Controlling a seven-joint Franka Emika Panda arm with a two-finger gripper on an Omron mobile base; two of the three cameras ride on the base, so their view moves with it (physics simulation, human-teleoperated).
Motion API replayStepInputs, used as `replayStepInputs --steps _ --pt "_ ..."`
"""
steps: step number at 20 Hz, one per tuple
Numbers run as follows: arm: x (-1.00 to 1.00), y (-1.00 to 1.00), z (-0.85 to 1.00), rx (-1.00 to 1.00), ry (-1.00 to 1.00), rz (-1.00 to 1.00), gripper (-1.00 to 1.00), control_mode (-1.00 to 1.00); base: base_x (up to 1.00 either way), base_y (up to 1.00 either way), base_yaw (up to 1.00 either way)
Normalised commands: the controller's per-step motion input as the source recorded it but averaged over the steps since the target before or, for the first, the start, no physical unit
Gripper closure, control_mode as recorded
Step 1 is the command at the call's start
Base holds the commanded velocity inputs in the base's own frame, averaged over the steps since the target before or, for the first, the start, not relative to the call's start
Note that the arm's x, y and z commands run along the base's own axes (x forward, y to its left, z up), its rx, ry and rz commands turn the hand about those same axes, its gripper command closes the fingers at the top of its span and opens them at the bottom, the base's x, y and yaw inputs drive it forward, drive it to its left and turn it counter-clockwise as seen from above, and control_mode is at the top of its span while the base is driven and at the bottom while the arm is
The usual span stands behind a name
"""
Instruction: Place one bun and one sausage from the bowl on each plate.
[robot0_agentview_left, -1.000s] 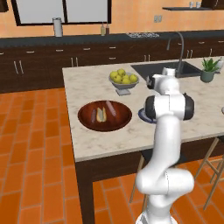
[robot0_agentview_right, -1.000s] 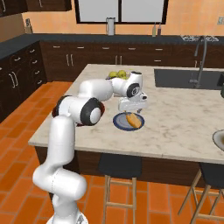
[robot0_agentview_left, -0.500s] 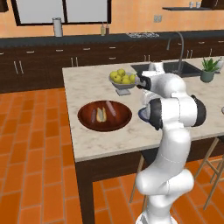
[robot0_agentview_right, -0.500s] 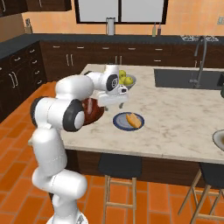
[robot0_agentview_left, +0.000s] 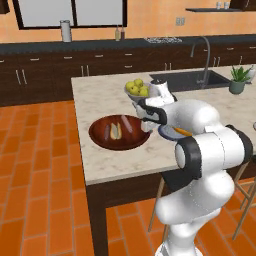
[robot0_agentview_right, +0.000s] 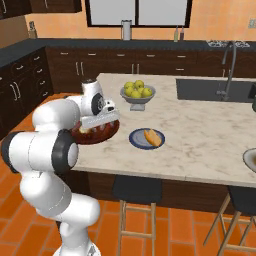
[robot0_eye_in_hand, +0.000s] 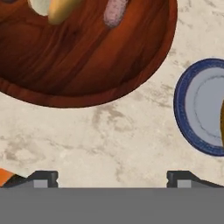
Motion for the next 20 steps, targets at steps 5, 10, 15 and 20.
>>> replayStepInputs --steps 5,10,15,20 --pt "0.39 0.96 -0.04 -0.01 -0.01 -0.01 -1.00 -1.00 0.00 0.00 0.00" --pt "0.79 0.52 -0.16 0.00 -0.02 -0.08 -1.00 -1.00 0.00 0.00 0.00" --pt "0.80 -0.02 -0.58 0.03 -0.04 -0.17 -1.00 -1.00 0.00 0.00 0.00" --pt "0.85 -0.01 -0.40 0.11 0.00 -0.11 -1.00 -1.00 0.00 0.00 0.00"
